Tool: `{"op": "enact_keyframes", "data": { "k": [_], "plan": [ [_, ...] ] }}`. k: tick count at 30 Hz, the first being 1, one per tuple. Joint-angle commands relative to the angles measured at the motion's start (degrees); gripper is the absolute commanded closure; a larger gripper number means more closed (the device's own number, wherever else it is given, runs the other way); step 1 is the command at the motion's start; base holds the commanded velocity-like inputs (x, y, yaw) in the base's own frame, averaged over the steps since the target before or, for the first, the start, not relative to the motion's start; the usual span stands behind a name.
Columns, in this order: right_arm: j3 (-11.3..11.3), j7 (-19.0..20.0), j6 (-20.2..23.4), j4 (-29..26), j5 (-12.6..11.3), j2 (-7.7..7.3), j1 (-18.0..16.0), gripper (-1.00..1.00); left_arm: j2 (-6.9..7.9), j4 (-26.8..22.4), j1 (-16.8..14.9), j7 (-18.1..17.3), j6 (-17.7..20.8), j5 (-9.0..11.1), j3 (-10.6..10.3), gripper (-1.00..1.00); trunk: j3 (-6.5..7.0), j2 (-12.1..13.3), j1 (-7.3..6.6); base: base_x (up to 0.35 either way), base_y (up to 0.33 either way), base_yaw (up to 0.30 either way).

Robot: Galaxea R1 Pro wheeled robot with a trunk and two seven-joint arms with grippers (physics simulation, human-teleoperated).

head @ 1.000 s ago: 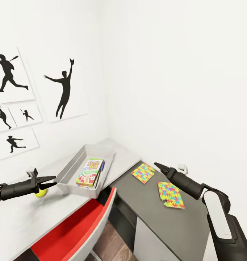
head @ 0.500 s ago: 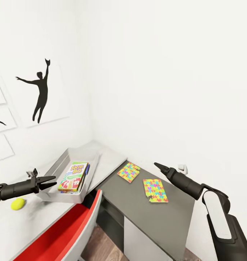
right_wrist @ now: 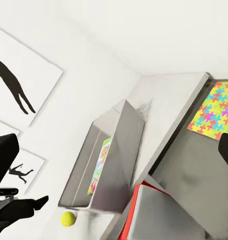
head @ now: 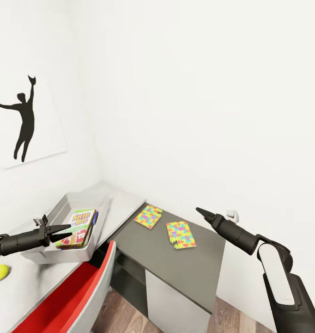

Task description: Put all the toys in the child's room - the three board games (two on the bed and one on the table), the two jigsaw puzzles on the table, and the tennis ball on the table - inside the toy box on the table in the child's room.

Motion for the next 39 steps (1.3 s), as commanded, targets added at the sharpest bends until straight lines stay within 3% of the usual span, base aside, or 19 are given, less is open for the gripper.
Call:
{"op": "enact_keyframes", "data": {
  "k": [1,39],
  "plan": [
    [-0.1,0.4,0.3,0.0,0.3,0.07,-0.1,-1.0,0.03,0.0,0.0,-0.2,0.6,0.0,0.0,-1.0,-0.11,-0.1,0.03,-0.081,0.114,-0.275],
    [0.1,0.0,0.2,0.2,0.5,0.35,-0.1,-1.0,0.02,0.0,0.0,-0.2,0.6,0.0,0.1,-1.0,1.57,-0.1,0.03,-0.005,0.007,-0.267]
  ]
}}
